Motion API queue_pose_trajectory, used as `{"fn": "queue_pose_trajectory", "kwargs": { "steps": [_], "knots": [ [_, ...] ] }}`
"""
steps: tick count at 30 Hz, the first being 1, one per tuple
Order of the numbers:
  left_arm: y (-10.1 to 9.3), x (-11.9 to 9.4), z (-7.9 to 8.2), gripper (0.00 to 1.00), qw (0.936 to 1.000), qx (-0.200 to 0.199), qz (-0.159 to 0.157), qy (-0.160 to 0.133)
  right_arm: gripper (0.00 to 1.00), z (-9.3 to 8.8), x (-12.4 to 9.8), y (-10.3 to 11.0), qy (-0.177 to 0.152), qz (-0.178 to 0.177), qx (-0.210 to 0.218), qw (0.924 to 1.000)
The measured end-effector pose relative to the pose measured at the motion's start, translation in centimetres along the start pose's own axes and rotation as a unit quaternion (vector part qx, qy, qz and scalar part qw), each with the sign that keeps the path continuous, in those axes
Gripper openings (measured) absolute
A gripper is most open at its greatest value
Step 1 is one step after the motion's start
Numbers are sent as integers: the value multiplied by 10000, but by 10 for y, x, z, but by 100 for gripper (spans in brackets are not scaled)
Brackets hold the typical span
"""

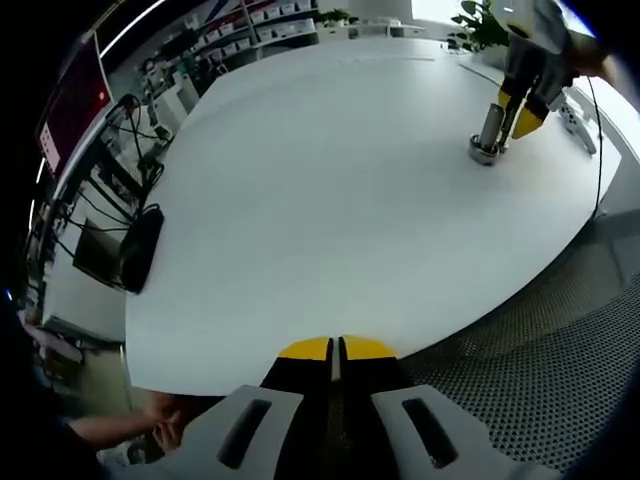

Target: Place the washer onto the threaded stud by aligning its center hole with the stud, sliding it down to the base, and recovering from edge contact or off-axis alignment until the washer reaches the visible bottom stop.

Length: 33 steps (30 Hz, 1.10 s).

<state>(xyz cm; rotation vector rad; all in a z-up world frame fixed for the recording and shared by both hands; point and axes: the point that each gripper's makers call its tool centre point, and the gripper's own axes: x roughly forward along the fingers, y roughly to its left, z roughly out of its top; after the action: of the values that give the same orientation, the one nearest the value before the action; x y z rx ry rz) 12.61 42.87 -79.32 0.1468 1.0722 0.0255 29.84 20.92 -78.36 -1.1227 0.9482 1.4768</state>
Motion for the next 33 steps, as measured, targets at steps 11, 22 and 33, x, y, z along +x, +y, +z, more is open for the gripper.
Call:
{"fn": "queue_pose_trajectory", "kwargs": {
  "steps": [11, 22, 33],
  "knots": [
    [1, 0, 0, 0, 10000, 11, 1, -11, 17, -8, 7, -1, 67, -61, 21, 10000],
    [1, 0, 0, 0, 10000, 12, -3, -10, 18, -34, -3, -14, 52, -127, 435, 9990],
    [1, 0, -1, 0, 10000, 27, -9, 19, 19, -47, 0, -35, 42, -315, 498, 9983]
  ]
}}
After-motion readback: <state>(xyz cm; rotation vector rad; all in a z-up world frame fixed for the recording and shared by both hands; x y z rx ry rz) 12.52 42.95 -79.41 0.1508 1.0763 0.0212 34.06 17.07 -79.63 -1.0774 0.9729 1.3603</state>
